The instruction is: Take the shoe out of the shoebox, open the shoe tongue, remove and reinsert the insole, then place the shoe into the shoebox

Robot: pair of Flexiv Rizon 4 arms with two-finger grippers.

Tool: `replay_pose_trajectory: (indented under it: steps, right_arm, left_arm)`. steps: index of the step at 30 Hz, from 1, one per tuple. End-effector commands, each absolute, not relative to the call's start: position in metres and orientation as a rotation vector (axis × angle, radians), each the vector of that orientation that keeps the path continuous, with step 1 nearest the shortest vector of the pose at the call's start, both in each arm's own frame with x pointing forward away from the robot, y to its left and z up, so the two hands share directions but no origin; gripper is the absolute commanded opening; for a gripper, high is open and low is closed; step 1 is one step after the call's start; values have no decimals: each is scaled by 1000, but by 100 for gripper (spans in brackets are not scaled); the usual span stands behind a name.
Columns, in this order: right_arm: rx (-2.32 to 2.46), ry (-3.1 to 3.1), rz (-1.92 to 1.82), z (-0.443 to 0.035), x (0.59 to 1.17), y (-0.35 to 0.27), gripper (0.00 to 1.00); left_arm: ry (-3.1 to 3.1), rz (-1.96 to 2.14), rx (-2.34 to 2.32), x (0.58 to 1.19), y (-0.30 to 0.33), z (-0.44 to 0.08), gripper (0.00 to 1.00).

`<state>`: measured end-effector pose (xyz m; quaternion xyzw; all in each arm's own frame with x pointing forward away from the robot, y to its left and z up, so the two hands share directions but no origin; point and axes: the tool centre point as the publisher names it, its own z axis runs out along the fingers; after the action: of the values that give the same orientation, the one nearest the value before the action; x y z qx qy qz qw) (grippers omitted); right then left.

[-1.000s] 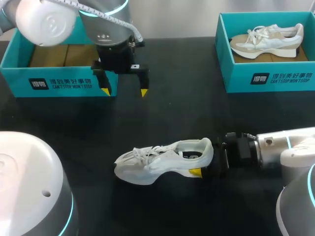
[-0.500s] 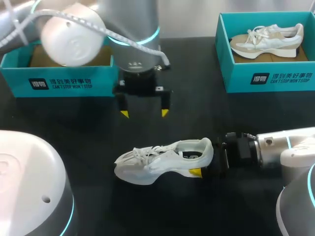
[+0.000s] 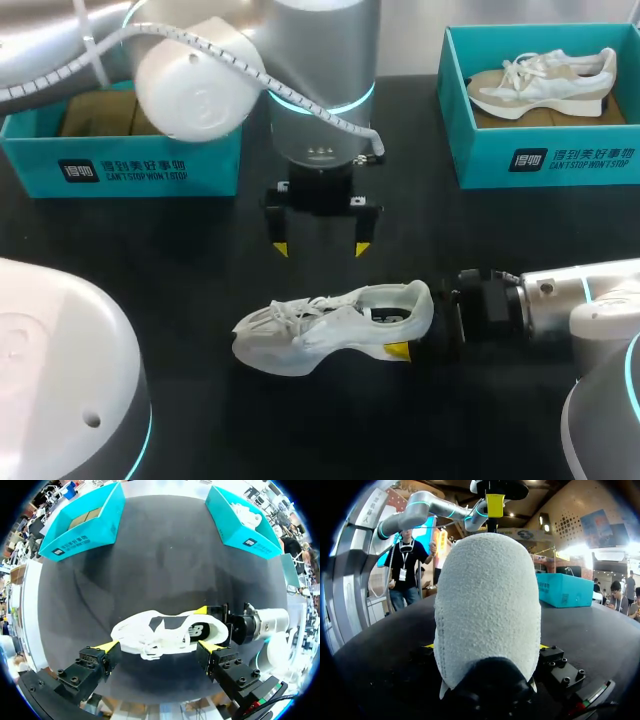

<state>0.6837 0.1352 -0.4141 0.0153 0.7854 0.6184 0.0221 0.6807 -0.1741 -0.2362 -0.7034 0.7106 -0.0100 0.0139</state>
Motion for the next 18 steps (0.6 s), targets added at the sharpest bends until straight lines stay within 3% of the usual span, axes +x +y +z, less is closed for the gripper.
replay_pose_trajectory:
  steps: [1,18]
  right_arm:
    - [48,2437,1913,-414,684,136,0]
    - [48,2437,1913,-414,684,136,0]
  left_arm:
    - [2158,43,-2229,669,-190,-256,100]
    - [2094,206,-2242,649,-215,-298,100]
